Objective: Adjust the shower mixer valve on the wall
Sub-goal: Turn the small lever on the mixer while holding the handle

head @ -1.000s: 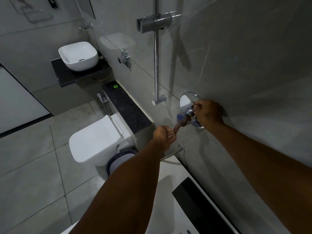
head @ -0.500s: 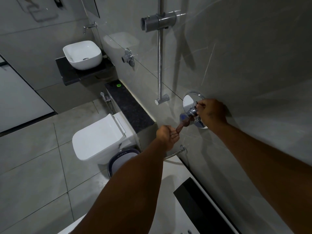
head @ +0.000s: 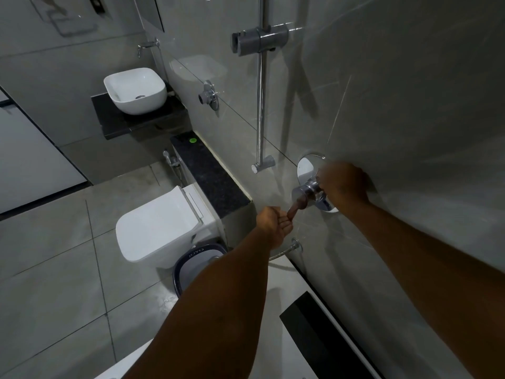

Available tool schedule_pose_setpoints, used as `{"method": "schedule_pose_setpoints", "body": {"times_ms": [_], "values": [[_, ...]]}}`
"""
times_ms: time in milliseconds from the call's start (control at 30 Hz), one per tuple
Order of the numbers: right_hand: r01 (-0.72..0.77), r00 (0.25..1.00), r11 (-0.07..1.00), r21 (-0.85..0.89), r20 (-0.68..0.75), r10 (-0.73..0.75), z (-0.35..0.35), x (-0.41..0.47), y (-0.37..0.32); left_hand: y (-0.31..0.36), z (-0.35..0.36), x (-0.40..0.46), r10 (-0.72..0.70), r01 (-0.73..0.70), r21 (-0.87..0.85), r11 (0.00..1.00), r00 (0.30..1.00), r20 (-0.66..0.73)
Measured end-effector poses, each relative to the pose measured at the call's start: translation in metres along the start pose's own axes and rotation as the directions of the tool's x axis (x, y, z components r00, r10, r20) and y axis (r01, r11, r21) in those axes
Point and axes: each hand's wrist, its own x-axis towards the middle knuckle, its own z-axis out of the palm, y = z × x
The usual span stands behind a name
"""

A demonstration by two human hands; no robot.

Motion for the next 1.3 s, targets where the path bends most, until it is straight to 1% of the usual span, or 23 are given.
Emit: {"method": "schedule_pose_setpoints", "body": {"times_ms": [167,300,367,400,533,667,767,900,1100,1300], "values": [[0.006,1.000,1.000,0.009,0.007,-0.006,0.000,0.001,0.002,-0.008,0.007,0.010,-0.012,0.012,-0.001,1.000,0.999,-0.049],[0.024,1.000,1.000,0.007,0.000,-0.024,-0.001,0.002,0.002,-0.012,0.015,0.023,-0.015,0.015,0.011,1.000,0.999,-0.033],[0.028,1.000,0.999,0.017,0.006,-0.028,-0.001,0.003,0.000,-0.018,0.015,0.038,-0.028,0.027,-0.019,0.999,0.999,-0.023],[0.034,0.999,0.999,0.011,0.009,-0.034,-0.002,0.004,-0.001,-0.016,0.016,0.031,-0.036,0.035,-0.036,0.999,0.999,-0.025],[0.023,0.999,0.999,-0.026,0.037,-0.022,-0.005,0.006,-0.005,-0.010,0.017,0.019,-0.059,0.061,-0.080,0.995,0.998,0.017],[0.009,0.995,0.995,-0.104,0.105,0.002,-0.006,0.011,-0.011,-0.003,0.014,0.015,-0.084,0.091,-0.084,0.992,0.993,0.084],[-0.007,0.991,0.986,-0.165,0.129,0.029,-0.006,0.014,-0.014,-0.002,0.010,0.012,-0.068,0.075,-0.063,0.995,0.992,0.105],[-0.083,0.988,0.982,-0.172,0.112,0.104,0.000,0.019,-0.019,-0.004,0.000,0.008,-0.073,0.078,-0.051,0.996,0.992,0.099],[-0.167,0.978,0.957,-0.239,0.086,0.192,0.003,0.023,-0.027,-0.001,-0.016,0.002,-0.074,0.082,-0.073,0.994,0.992,0.097],[-0.263,0.963,0.941,-0.212,-0.001,0.268,0.009,0.026,-0.032,0.004,-0.026,-0.004,-0.069,0.078,-0.093,0.993,0.992,0.103]]}}
